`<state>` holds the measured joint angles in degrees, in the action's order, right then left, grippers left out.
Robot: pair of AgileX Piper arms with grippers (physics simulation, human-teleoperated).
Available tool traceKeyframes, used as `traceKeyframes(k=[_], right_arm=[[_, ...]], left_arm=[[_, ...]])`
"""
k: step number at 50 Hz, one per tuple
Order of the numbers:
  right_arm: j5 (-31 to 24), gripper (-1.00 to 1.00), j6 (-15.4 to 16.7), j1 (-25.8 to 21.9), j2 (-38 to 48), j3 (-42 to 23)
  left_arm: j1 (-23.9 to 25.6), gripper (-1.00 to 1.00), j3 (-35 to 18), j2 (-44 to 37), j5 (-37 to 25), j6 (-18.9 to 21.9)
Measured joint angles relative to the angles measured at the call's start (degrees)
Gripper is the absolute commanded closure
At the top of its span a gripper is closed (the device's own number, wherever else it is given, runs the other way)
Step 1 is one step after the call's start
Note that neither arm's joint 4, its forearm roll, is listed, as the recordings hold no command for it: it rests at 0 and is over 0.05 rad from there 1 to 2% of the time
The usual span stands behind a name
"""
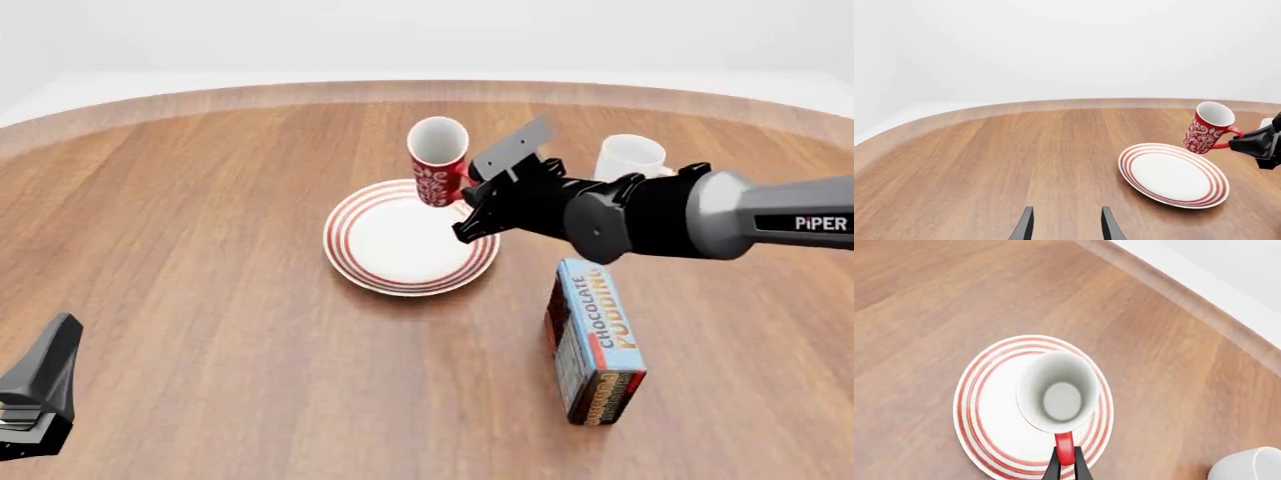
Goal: Pick up the red mug and put it on the plate
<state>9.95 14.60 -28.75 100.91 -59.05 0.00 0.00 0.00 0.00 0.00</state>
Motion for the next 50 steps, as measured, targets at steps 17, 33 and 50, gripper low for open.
traceKeyframes(k=[17,33,50], right_arm=[[1.59,1.00,-1.82,-1.72,2.82,-0.55],[2.39,1.00,-2.53,-2.58,5.20,-1.27],[2.85,1.00,-3.18,-3.31,8.19,-2.94]], left_arm=[[0.00,-1.00,0.00,0.00,0.00,0.00],[0.00,-1.00,0.00,0.00,0.00,0.00],[0.00,-1.00,0.00,0.00,0.00,0.00]])
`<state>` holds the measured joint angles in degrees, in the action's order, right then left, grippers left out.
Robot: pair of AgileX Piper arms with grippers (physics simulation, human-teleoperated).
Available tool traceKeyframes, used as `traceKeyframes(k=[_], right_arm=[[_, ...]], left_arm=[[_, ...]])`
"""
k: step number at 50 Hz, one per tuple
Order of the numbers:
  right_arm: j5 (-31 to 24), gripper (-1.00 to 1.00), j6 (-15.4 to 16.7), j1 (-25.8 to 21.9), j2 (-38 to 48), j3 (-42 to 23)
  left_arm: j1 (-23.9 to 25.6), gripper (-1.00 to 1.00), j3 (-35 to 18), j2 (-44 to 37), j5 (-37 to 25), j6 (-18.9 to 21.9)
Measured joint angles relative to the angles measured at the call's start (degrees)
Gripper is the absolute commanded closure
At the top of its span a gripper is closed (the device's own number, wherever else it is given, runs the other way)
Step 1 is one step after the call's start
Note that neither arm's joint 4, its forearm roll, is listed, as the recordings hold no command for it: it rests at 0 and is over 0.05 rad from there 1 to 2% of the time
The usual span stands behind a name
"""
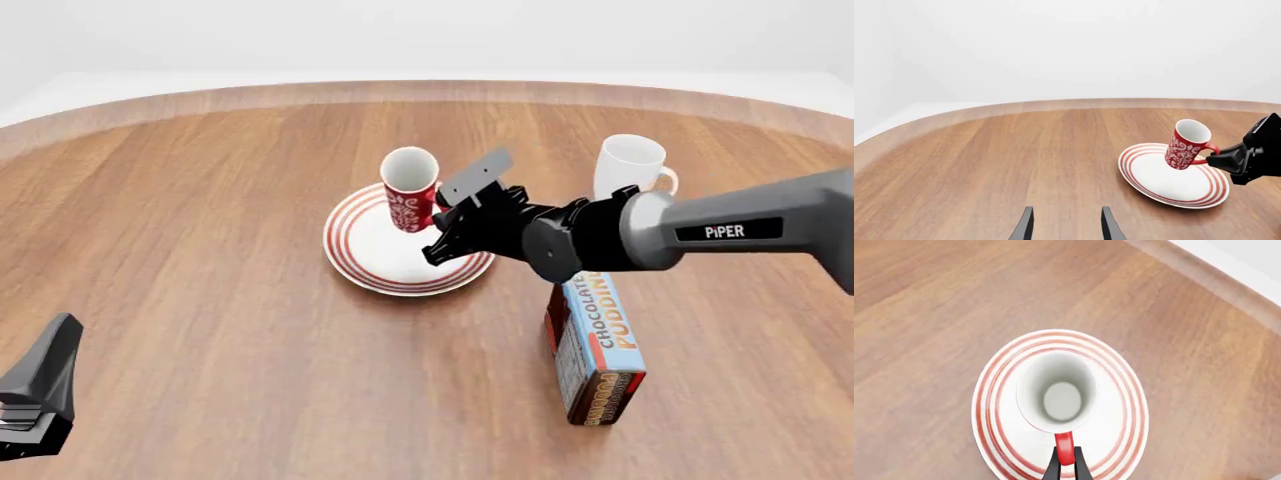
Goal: Pick up the red mug and put it on the plate
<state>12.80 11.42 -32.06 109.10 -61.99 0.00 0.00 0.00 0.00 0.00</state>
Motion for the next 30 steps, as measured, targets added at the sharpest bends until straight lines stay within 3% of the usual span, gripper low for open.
traceKeyframes(k=[30], right_arm=[[0.47,1.00,0.13,0.73,3.68,-2.00]], left_arm=[[0.00,-1.00,0.00,0.00,0.00,0.00]])
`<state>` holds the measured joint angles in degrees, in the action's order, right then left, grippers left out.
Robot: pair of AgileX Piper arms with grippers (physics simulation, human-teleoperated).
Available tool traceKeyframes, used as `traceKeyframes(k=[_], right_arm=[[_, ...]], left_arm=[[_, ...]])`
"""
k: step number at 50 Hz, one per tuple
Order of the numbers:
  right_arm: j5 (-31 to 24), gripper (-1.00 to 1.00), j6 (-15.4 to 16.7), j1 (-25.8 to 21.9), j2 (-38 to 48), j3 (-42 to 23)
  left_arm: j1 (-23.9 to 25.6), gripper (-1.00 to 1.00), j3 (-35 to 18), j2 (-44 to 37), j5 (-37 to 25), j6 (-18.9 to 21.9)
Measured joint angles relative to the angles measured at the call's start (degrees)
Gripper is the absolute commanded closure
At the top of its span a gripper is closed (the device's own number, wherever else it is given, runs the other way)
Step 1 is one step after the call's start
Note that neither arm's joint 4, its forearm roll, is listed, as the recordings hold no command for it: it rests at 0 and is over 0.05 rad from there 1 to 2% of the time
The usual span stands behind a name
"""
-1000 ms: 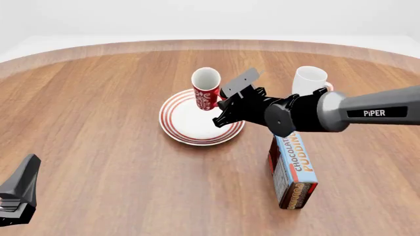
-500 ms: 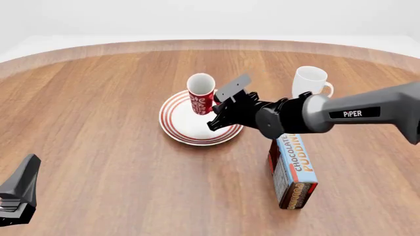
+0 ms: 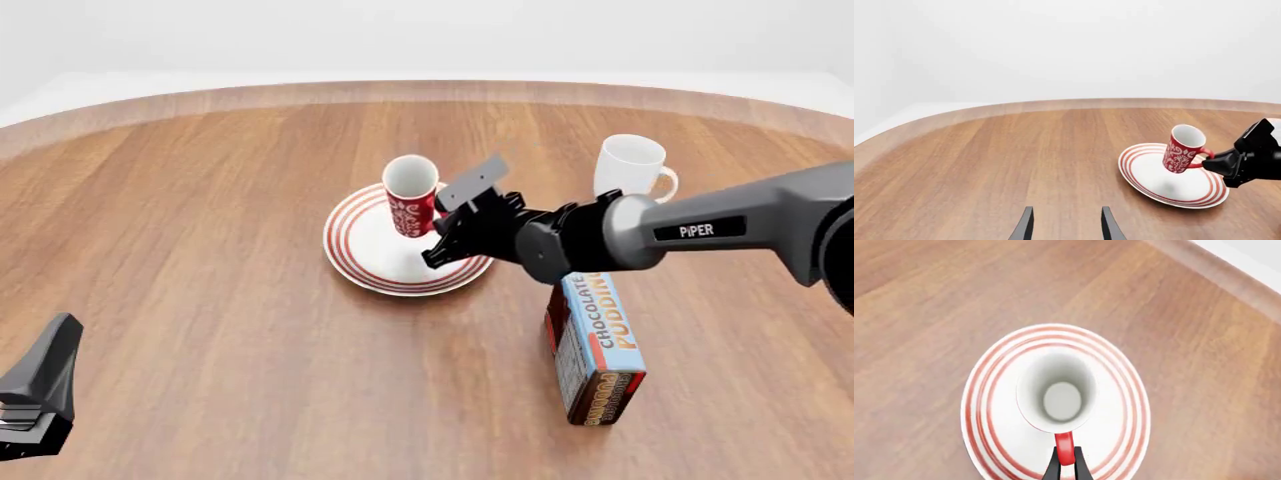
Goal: Pick up the red mug and put it on the plate
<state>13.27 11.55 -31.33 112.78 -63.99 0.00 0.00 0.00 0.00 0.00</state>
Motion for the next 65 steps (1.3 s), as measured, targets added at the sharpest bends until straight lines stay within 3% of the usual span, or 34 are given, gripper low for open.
traceKeyframes(k=[52,53,65], right_arm=[[0.04,1.00,-0.01,-0.20,3.34,-1.74],[0.01,-1.00,-0.03,-0.18,3.40,-1.78],[-0.34,-1.00,-0.74,-0.11,3.84,-2.14]], left_arm=[[0.00,-1.00,0.00,0.00,0.00,0.00],[0.00,-1.00,0.00,0.00,0.00,0.00],[0.00,-1.00,0.00,0.00,0.00,0.00]])
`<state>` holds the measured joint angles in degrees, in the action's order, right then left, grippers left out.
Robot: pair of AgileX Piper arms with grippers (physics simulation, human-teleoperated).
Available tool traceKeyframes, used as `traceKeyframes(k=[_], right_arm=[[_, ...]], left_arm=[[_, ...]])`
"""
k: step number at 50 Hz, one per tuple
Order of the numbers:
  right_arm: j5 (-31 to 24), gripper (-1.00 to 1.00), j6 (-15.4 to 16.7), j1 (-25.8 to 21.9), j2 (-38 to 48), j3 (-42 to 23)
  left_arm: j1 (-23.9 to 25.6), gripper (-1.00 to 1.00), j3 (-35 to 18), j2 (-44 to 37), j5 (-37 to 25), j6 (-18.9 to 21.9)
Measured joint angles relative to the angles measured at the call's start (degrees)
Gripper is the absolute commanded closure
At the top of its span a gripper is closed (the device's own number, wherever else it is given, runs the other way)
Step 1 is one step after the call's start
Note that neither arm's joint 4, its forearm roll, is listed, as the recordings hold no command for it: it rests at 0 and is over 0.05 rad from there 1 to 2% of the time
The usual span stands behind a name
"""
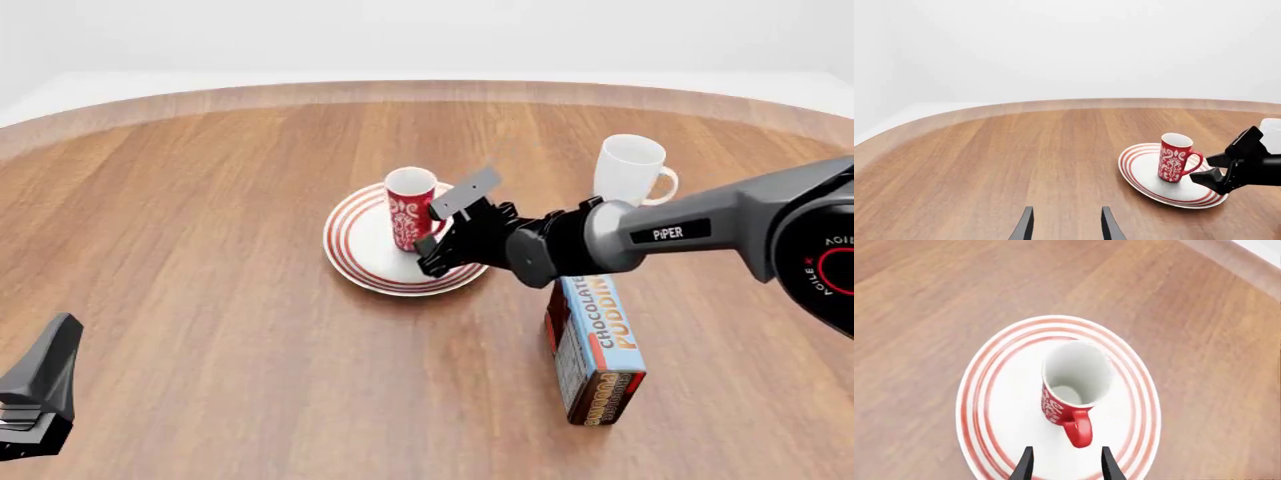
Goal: Pick up the red mug and put it on the plate
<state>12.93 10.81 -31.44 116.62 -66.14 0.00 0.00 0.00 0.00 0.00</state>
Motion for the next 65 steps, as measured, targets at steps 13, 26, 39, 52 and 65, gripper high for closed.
traceKeyframes(k=[13,26,39,52,65], right_arm=[[-0.04,-1.00,-0.21,0.53,0.03,0.04],[-0.49,-1.00,-0.88,0.27,-1.44,0.88],[-0.93,-1.00,-1.60,-0.60,-7.43,4.80],[-0.99,-1.00,-1.86,-0.74,-15.08,10.04],[-2.14,-1.00,-2.29,-1.45,-22.40,13.81]], left_arm=[[0.00,-1.00,0.00,0.00,0.00,0.00],[0.00,-1.00,0.00,0.00,0.00,0.00],[0.00,-1.00,0.00,0.00,0.00,0.00],[0.00,-1.00,0.00,0.00,0.00,0.00],[0.00,-1.00,0.00,0.00,0.00,0.00]])
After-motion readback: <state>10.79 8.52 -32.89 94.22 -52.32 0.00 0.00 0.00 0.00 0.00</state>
